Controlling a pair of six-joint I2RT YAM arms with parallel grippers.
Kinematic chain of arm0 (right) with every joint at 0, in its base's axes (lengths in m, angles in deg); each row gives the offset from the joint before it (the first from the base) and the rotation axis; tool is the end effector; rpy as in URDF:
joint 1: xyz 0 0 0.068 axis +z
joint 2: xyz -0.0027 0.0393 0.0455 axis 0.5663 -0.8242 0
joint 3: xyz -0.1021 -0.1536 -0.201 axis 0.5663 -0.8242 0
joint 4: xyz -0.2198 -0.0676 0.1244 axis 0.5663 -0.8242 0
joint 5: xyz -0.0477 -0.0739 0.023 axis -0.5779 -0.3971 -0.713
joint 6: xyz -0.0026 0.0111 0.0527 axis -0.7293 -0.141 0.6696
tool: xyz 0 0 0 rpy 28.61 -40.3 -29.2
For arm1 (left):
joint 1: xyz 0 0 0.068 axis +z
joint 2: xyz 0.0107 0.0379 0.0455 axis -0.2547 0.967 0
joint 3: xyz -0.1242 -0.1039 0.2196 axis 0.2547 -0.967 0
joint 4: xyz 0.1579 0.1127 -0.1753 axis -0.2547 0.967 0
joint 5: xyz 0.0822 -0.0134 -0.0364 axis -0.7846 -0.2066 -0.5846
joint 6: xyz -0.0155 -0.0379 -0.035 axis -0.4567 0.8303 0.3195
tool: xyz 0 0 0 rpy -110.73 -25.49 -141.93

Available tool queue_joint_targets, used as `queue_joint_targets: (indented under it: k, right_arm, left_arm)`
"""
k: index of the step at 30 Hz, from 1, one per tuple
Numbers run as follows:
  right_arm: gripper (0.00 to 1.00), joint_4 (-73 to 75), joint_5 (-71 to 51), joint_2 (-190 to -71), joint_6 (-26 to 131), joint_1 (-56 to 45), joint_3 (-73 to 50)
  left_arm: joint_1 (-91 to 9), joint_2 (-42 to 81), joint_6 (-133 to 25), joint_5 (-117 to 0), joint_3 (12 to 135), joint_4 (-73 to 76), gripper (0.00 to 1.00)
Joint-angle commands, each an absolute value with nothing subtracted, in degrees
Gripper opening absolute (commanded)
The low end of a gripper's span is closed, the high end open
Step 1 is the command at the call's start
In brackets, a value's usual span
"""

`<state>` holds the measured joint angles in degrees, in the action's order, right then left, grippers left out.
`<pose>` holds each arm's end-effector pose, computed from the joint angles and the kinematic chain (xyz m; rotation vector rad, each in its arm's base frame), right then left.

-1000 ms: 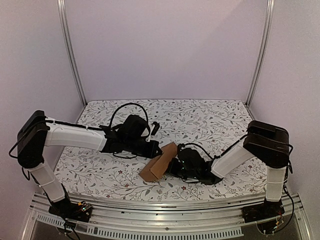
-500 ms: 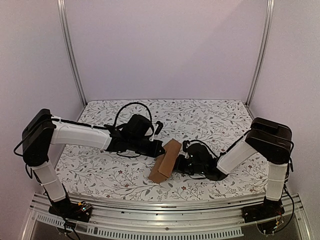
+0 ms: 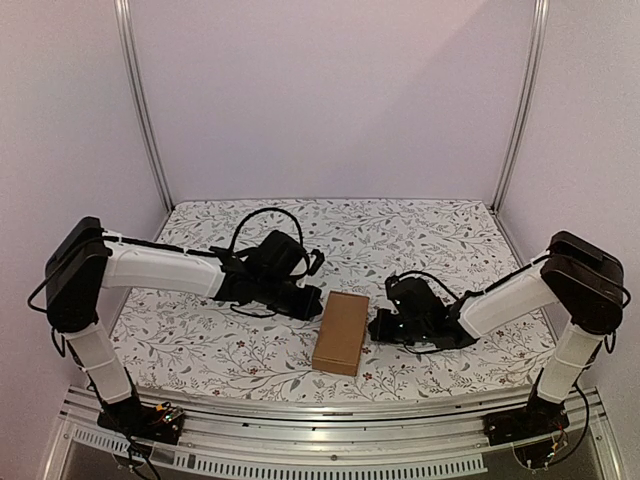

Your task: Fold the paper box

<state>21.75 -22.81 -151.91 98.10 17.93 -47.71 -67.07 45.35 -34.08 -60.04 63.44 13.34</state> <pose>0.1991 0.2532 0.1068 0.0514 2.4490 0.7836 0.2235 -0.2963 0.1787 0.5336 2.5330 -0.7496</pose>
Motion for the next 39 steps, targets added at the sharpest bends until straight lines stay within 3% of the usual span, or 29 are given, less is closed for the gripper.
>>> queue_joint_targets:
  k: [1, 11, 17, 28, 39]
  right_arm:
    - [0.00, 8.24, -27.87, -145.02, 91.99, 17.53, -49.20]
    - [0.00, -8.52, -24.43, -128.26, 81.45, 17.99, -49.00]
    - [0.00, -11.64, -20.78, -125.42, 80.50, 21.62, -48.93]
    - [0.00, -5.73, -18.01, -140.08, 82.20, 30.54, -40.04]
    - [0.00, -0.72, -16.95, -154.71, 80.72, 32.13, -25.05]
  left_arm:
    - [-66.82, 41.44, -35.83, -64.97, 64.04, 18.36, 0.00]
    - [-66.63, 33.22, -36.64, -66.57, 58.17, 20.32, 0.00]
    - [-66.52, 28.21, -35.60, -70.45, 55.03, 22.20, 0.00]
    - [-66.52, 18.65, -34.33, -78.29, 50.55, 24.73, 0.00]
    - [-66.53, 10.89, -33.71, -83.88, 48.22, 28.43, 0.00]
